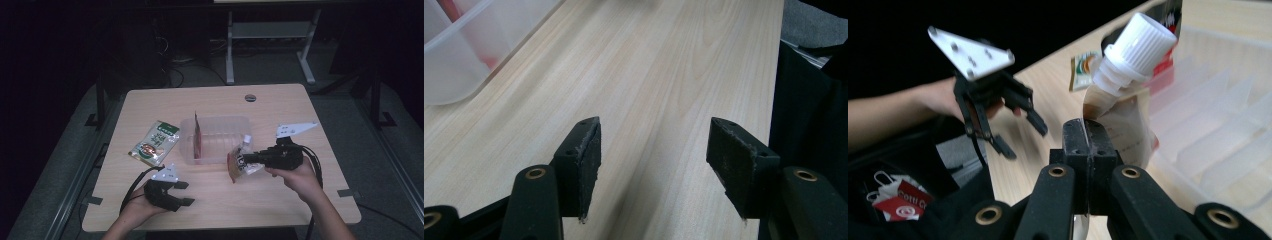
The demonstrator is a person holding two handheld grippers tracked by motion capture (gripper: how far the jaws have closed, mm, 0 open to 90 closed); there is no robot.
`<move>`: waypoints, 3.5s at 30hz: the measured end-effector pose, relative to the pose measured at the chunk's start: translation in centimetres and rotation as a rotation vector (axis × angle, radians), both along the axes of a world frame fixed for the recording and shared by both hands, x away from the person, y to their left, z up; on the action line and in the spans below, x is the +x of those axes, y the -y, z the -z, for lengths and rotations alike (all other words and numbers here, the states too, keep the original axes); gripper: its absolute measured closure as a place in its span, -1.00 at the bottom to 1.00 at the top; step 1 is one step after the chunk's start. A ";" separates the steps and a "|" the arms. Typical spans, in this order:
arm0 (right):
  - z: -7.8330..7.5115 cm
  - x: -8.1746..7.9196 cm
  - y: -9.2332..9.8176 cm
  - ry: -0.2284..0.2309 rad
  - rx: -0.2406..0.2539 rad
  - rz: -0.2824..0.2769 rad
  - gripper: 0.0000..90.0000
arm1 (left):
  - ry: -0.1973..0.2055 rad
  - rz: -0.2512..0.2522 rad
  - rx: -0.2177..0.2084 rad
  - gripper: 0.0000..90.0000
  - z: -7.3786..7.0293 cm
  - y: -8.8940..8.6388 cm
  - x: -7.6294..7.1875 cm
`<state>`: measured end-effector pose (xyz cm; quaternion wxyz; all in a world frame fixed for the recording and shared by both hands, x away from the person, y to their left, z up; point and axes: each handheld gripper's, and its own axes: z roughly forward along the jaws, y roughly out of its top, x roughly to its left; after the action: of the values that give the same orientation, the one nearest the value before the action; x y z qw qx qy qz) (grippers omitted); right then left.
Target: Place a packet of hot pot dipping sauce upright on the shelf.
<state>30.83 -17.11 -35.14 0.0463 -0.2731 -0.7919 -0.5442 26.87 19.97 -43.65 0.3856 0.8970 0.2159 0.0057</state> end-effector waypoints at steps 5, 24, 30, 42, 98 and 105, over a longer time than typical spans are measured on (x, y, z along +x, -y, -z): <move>-1.2 0.5 -0.2 0.029 0.010 0.008 1.00 | -0.002 0.002 0.003 -0.15 0.0 0.0 0.0; -3.0 3.9 -1.3 0.036 0.155 0.047 1.00 | -0.002 0.019 0.011 -0.15 0.1 -0.1 0.2; -3.3 5.5 -2.1 0.047 0.162 0.060 1.00 | -0.007 0.019 0.009 -0.15 0.1 -0.1 0.2; -2.8 7.2 -3.5 0.034 0.146 0.067 1.00 | -0.003 0.027 0.015 -0.15 0.0 -0.1 0.2; 2.5 10.9 -7.0 -0.083 0.020 0.078 0.99 | -0.013 0.031 0.015 -0.14 0.2 0.1 0.1; 3.3 11.1 -7.2 -0.094 0.012 0.087 0.98 | -0.017 0.026 0.015 -0.14 0.2 0.1 0.1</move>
<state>41.95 -9.89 -38.47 0.0616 -0.3324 -0.7728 -0.5371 26.97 19.92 -43.84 0.3772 0.9025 0.2076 -0.0052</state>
